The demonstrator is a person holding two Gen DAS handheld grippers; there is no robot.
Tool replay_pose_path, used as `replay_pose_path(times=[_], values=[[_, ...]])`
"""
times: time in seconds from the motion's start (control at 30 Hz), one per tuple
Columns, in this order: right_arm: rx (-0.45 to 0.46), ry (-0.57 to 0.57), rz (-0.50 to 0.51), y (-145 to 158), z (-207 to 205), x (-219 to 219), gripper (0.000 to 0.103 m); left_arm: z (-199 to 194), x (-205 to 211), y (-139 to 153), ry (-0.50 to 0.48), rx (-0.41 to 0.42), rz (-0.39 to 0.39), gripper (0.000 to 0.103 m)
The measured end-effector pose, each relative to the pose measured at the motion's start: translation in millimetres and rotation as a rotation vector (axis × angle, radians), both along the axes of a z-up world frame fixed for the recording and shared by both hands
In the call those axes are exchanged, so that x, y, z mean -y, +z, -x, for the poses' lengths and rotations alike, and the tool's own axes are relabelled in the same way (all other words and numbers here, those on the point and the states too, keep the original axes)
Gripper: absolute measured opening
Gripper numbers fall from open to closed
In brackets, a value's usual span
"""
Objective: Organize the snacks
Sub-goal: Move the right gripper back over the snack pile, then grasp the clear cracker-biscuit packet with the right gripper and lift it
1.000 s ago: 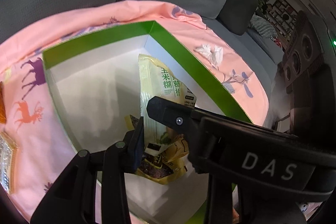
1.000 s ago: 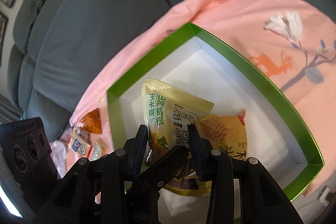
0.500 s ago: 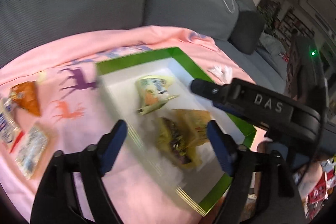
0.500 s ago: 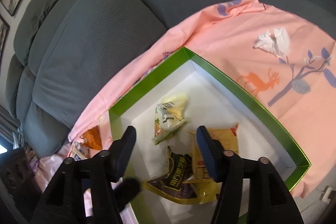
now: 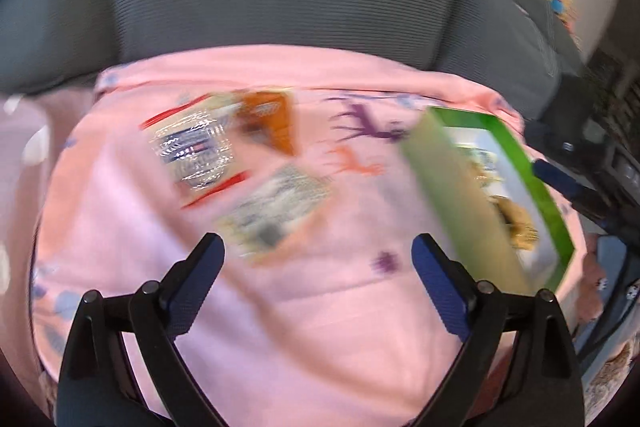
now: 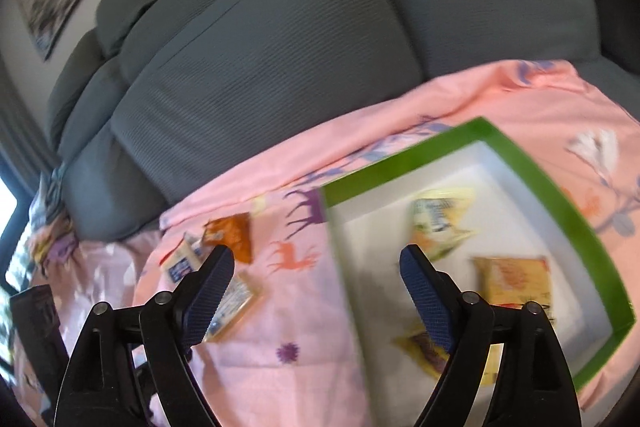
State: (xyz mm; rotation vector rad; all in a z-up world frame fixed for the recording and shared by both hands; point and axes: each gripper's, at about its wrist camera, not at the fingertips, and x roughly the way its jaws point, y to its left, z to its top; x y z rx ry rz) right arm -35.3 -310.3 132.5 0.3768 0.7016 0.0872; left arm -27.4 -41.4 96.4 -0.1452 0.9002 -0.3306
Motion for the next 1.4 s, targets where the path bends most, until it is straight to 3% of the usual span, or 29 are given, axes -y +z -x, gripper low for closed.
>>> replay_pose_path(times=[0.13,0.27,0.5,0.57,0.63,0.7,0.87,0.97,1.1,1.4], values=[[-0.028,0.054,0.028,-13.4,-12.0,-33.1,0.086,2.8,-47.7,-19.1,0.089,-0.032,0.016,0.095],[-0.115,0.144,0.068,-35.6,-26.9,-69.2,0.086,-2.7,-88.2,-45.8,0.200,-0.101,0.107,0.094],[-0.247,0.262,0.121,-65.4,-62.6,-116.8,0.086,-17.5,-88.3,-63.8,0.161,-0.184,0.246,0.089],[-0.275,0.301,0.144,-71.1,-76.3,-127.6,0.086,-18.7,-78.1,-63.5,0.125,-0.179,0.242,0.087],[-0.309,0.315,0.160,-77.8,-92.2,-135.4,0.086,-19.8,-67.6,-62.1,0.104,-0.168,0.237,0.073],[-0.319,0.320,0.159,-83.0,-106.0,-139.0,0.086,-24.9,-62.0,-64.0,0.091,-0.173,0.251,0.068],[-0.337,0.335,0.164,-98.1,-129.3,-143.5,0.085,-37.1,-52.9,-70.4,0.098,-0.189,0.287,0.064],[-0.377,0.367,0.134,-108.6,-134.1,-145.6,0.071,-38.9,-52.3,-70.6,0.114,-0.176,0.287,0.056],[-0.345,0.404,0.154,-106.5,-122.2,-152.7,0.057,-41.0,-53.6,-74.8,0.112,-0.187,0.308,0.037],[-0.340,0.405,0.165,-101.5,-86.7,-160.5,0.056,-29.9,-53.5,-67.1,0.106,-0.164,0.238,0.035]])
